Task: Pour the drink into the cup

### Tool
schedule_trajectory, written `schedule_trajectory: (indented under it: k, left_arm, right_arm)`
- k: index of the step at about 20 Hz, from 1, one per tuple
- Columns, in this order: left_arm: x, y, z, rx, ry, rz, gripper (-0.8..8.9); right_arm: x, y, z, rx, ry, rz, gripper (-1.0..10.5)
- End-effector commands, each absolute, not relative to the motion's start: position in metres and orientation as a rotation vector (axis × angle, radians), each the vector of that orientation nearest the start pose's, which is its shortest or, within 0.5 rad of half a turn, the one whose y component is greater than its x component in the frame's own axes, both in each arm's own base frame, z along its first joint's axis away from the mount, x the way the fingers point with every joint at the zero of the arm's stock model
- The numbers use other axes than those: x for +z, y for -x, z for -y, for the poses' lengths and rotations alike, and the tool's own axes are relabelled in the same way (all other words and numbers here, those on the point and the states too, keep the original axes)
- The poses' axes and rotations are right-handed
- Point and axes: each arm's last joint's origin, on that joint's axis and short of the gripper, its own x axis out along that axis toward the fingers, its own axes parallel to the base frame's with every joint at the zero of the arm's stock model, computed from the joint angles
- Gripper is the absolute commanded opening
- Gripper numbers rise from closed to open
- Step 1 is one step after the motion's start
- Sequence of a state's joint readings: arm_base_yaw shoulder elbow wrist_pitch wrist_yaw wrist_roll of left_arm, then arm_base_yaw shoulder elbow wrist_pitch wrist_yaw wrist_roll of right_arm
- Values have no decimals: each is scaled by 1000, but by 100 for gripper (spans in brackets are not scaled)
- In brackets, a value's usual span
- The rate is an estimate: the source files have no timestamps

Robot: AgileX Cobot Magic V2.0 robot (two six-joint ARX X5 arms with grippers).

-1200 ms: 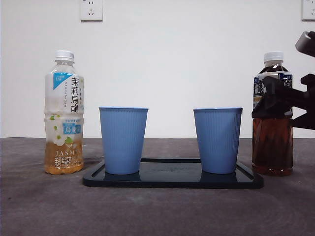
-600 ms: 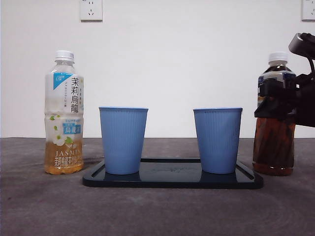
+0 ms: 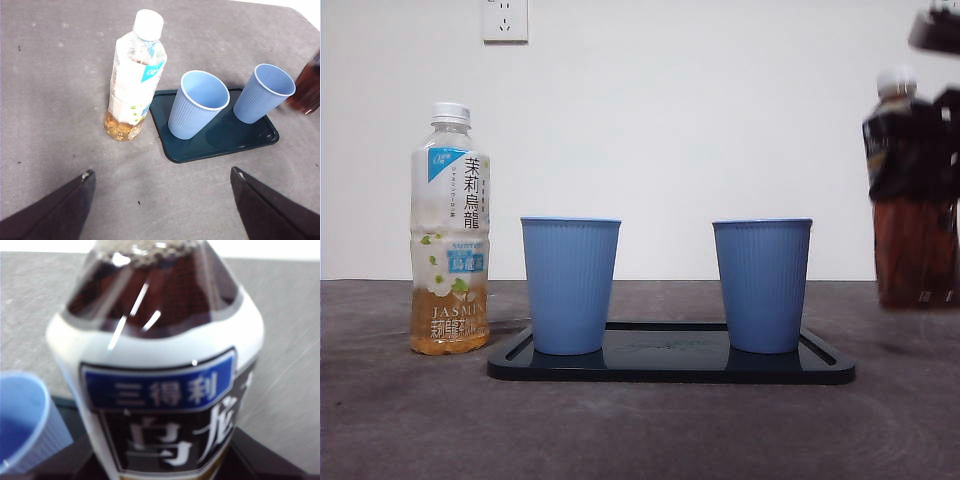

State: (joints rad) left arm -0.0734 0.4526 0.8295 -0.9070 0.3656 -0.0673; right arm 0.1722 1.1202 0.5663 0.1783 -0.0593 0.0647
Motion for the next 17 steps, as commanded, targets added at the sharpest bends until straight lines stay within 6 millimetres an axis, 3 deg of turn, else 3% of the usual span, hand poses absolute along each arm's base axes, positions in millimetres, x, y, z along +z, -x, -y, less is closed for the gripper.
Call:
schedule_trajectory:
  k: [1, 6, 9, 12, 17]
  left_arm:
    - [324, -69, 16, -420, 123, -508, 436]
    - [324, -69, 16, -424, 111, -505, 436]
    - [324, -69, 16, -424, 111, -505, 436]
    - [324, -69, 16, -433, 107, -505, 436]
    - [324, -68, 18, -459, 101, -508, 436]
  right_arm:
    - [266, -231, -44, 234, 106, -351, 170]
    - [318, -223, -47, 227, 380, -453, 157]
    - [334, -218, -53, 203, 526, -484, 158]
    - [337, -214, -62, 184, 689, -534, 158]
    - [321, -218, -83, 178, 913, -633, 157]
